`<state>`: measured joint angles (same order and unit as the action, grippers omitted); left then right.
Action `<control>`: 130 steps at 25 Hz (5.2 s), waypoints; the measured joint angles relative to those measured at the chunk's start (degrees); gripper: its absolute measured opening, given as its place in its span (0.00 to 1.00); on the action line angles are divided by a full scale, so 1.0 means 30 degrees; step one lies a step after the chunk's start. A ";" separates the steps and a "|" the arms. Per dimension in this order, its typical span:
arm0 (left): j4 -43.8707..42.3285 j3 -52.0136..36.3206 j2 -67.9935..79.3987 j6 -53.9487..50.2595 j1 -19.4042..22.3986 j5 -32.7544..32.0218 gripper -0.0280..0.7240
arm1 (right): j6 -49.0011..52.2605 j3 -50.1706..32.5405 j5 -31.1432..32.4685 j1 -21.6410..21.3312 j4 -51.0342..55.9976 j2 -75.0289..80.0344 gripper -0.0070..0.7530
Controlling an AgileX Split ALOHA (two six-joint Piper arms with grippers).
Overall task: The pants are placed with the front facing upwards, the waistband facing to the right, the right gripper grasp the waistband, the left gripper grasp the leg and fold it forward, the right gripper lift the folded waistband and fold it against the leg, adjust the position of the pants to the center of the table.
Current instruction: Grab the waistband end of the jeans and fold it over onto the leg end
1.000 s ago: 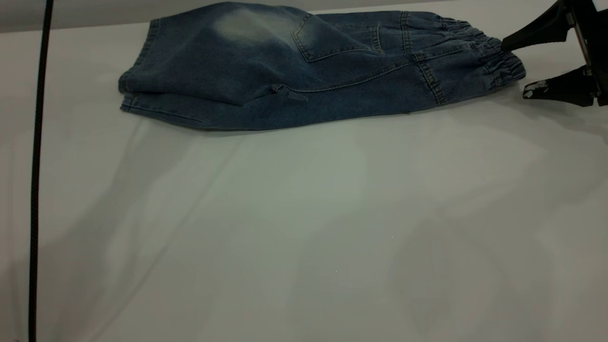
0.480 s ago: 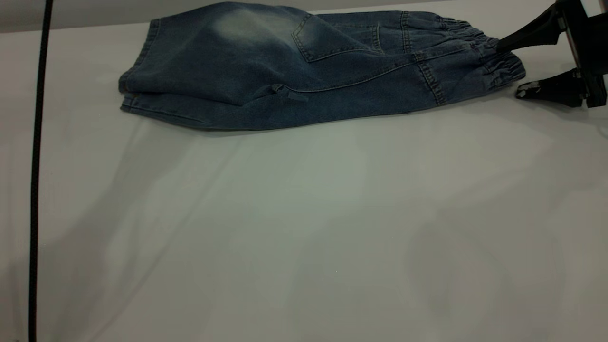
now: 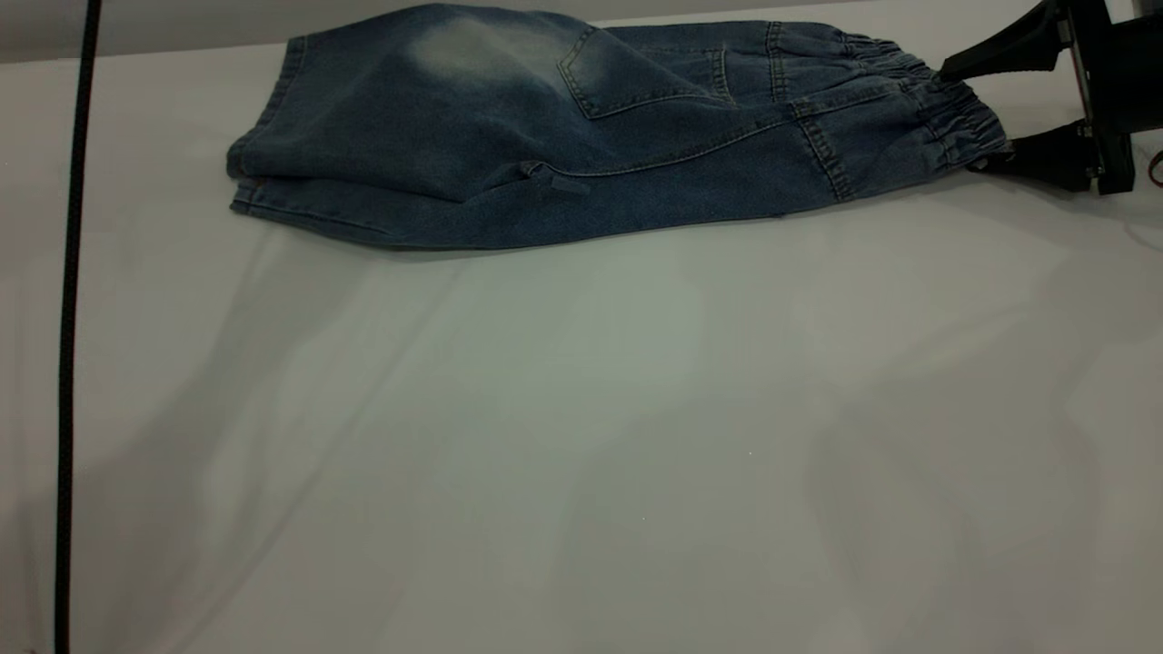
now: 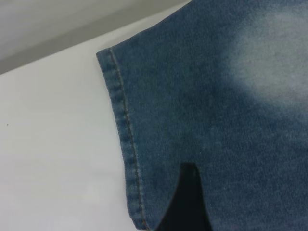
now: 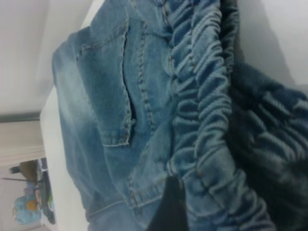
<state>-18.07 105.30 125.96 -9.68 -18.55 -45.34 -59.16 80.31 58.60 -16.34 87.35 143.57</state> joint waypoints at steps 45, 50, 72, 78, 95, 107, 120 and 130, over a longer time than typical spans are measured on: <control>0.4945 0.4270 0.3017 0.3398 -0.1873 -0.2501 0.78 | 0.1629 0.1805 -0.1366 0.1717 -0.3145 0.0129 0.15; 0.6280 0.8002 0.5396 0.4663 -0.1873 -0.5283 0.78 | 0.1699 0.1805 -0.1390 0.1717 -0.3188 0.0129 0.15; 0.6374 1.2569 1.0972 0.5728 -0.2483 -0.7757 0.78 | 0.3139 0.1805 -0.1971 0.2512 -0.5322 -0.2122 0.15; 0.6374 1.2569 1.0972 0.6023 -0.2483 -0.7771 0.78 | 0.3158 0.1805 -0.1853 0.3095 -0.5297 -0.3393 0.15; 0.6374 1.2569 1.0972 0.6065 -0.2483 -0.7795 0.78 | 0.4399 0.3008 -0.0539 0.7382 -0.5025 -0.5193 0.15; 0.6023 1.3649 1.0031 0.7228 -0.2441 -0.8321 0.78 | 0.5050 0.3830 -0.0426 0.7540 -0.5122 -0.5193 0.15; 0.3676 1.3832 0.8026 0.7232 -0.0795 -0.8229 0.78 | 0.5207 0.3830 -0.0477 0.7540 -0.5818 -0.5193 0.15; 0.3444 1.1349 0.8051 0.7115 0.0689 -0.8194 0.78 | 0.5207 0.3862 -0.0513 0.7540 -0.5733 -0.5193 0.15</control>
<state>-7.74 139.35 150.11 11.67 -16.48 -69.92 -43.54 91.90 57.06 6.28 70.15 127.99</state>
